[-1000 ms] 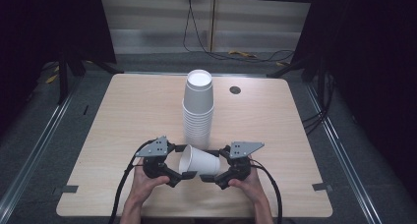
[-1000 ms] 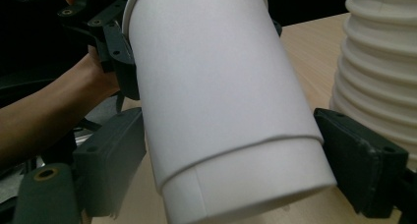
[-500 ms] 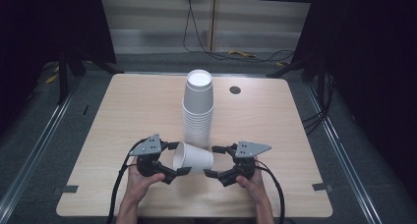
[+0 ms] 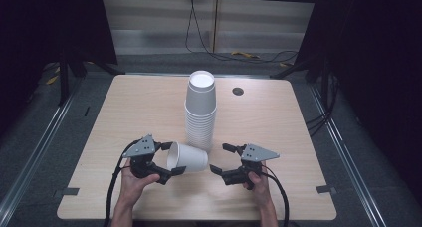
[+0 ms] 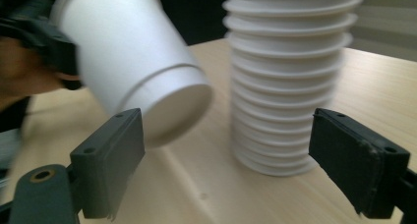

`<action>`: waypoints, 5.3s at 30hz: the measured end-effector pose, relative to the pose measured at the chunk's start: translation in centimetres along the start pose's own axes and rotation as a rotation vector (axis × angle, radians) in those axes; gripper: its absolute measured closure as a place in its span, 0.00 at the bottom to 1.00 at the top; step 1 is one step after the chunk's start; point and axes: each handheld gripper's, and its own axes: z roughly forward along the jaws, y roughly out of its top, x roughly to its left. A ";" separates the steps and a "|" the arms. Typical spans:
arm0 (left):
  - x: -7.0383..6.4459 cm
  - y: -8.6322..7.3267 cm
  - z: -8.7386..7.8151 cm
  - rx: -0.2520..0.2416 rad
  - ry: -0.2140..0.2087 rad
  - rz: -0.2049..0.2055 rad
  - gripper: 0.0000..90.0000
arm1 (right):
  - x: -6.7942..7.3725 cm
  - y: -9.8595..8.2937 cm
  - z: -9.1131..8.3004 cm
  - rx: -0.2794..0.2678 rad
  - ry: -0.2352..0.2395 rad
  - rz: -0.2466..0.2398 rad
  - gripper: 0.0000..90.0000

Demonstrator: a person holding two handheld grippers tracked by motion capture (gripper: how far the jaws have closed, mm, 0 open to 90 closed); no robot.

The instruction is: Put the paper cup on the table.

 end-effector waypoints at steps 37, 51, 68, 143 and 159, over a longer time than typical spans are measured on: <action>3.2 -0.6 -3.7 0.083 0.216 -0.099 0.12 | -0.7 -3.0 -1.7 -0.166 -0.527 -0.002 0.16; 4.4 0.6 -4.8 0.142 0.284 -0.128 0.11 | -0.2 -3.4 -2.2 -0.234 -0.560 0.000 0.17; 6.3 2.8 -5.3 0.263 0.355 -0.135 0.11 | -0.1 -3.5 -2.3 -0.253 -0.576 0.005 0.17; 12.5 0.2 0.5 0.463 0.480 -0.150 0.16 | -0.2 -3.4 -2.1 -0.230 -0.578 0.010 0.18; 11.5 -2.4 -0.7 0.373 0.493 -0.190 0.17 | -0.2 -3.4 -2.1 -0.226 -0.573 0.011 0.20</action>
